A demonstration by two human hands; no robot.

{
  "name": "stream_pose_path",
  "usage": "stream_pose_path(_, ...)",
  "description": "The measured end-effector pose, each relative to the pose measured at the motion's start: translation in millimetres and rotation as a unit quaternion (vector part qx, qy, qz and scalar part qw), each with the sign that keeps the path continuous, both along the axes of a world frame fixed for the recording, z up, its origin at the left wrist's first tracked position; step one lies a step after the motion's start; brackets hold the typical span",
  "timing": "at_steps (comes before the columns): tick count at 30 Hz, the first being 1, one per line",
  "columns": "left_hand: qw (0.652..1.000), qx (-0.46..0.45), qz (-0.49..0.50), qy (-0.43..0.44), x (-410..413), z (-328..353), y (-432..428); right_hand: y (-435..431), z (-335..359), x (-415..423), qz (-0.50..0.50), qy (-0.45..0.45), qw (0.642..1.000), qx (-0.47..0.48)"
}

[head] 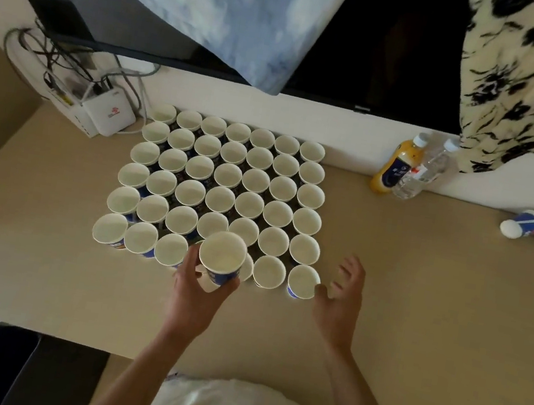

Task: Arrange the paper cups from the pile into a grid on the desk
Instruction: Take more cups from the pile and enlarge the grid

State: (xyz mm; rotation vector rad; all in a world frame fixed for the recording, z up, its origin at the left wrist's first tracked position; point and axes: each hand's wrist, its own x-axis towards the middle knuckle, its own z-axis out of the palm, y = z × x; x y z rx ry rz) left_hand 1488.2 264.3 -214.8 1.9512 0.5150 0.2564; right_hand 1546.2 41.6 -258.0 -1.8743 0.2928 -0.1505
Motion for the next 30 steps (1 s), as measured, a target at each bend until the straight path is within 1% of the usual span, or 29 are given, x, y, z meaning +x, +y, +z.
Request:
stream_pose_path(4, 0.999, 0.016, 0.040, -0.009, -10, -6, 51, 70, 23, -4, 0.085, -0.042, 0.995, 0.011)
stream_pose_path(6, 0.998, 0.032, 0.062, -0.003, -19, -13, 74, 101, 27, -7, 0.112, -0.048, 0.992, 0.013)
stream_pose_path(12, 0.991, 0.037, 0.127, 0.026, -56, -42, 150, 187, 32, -17, 0.203, -0.065, 0.977, -0.013)
stream_pose_path(16, 0.988, 0.036, 0.144, 0.047, -70, -64, 191, 228, 28, -20, 0.223, -0.053, 0.973, -0.034)
stream_pose_path(22, 0.987, 0.022, 0.146, 0.059, -69, -91, 219, 266, 19, -30, 0.245, -0.029, 0.968, -0.049)
stream_pose_path(26, 0.987, 0.016, 0.137, 0.079, -68, -112, 229, 267, 12, -38, 0.248, -0.016, 0.967, -0.061)
stream_pose_path(30, 0.987, 0.006, 0.125, 0.098, -64, -128, 235, 260, 8, -40, 0.220, -0.003, 0.974, -0.061)
